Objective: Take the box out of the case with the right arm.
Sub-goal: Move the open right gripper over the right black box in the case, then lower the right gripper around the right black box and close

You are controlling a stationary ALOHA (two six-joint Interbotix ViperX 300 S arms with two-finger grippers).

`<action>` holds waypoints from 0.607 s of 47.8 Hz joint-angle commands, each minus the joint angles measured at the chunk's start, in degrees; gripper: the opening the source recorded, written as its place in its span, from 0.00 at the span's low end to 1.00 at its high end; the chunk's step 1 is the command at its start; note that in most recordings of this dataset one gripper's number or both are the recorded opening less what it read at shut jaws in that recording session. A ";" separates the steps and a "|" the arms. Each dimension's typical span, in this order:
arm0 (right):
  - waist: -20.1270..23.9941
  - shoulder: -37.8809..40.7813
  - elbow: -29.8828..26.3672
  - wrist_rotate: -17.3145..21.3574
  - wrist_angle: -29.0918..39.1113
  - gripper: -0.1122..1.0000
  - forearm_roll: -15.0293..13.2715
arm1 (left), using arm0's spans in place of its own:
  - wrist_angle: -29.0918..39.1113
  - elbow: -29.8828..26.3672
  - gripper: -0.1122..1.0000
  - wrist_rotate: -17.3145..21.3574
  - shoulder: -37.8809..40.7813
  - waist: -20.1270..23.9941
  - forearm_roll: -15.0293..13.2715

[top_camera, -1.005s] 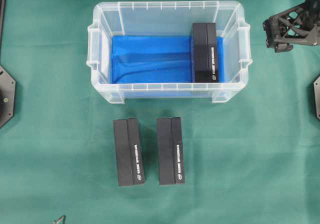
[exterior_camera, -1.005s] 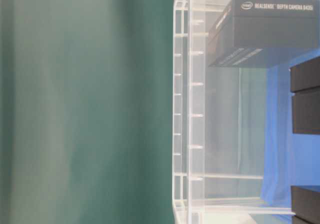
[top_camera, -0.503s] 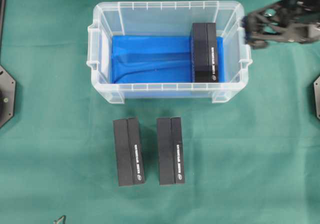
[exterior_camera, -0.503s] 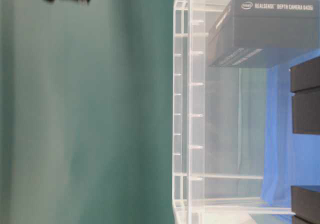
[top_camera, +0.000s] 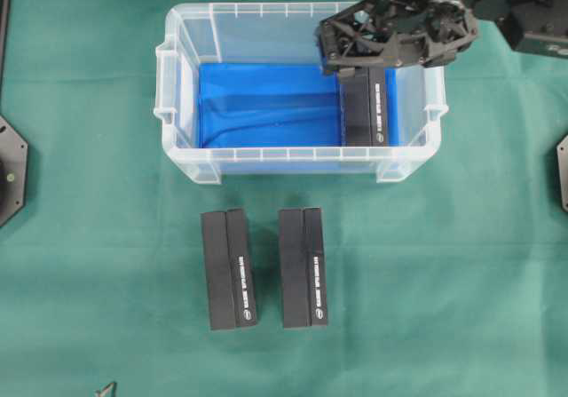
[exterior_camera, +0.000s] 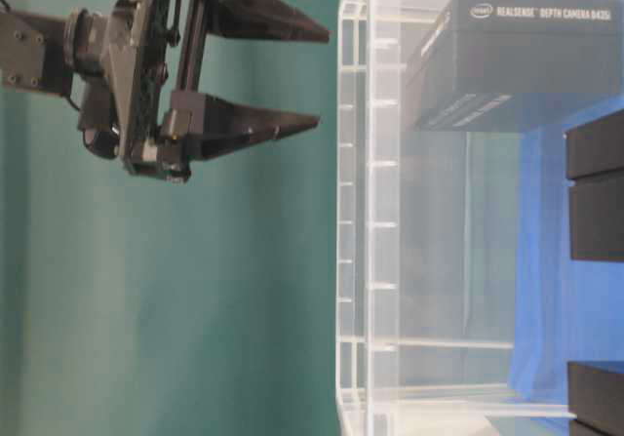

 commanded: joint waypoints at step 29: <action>0.53 -0.62 -1.23 2.37 0.62 0.84 0.00 | -0.26 -0.44 0.10 0.18 -1.41 0.00 0.18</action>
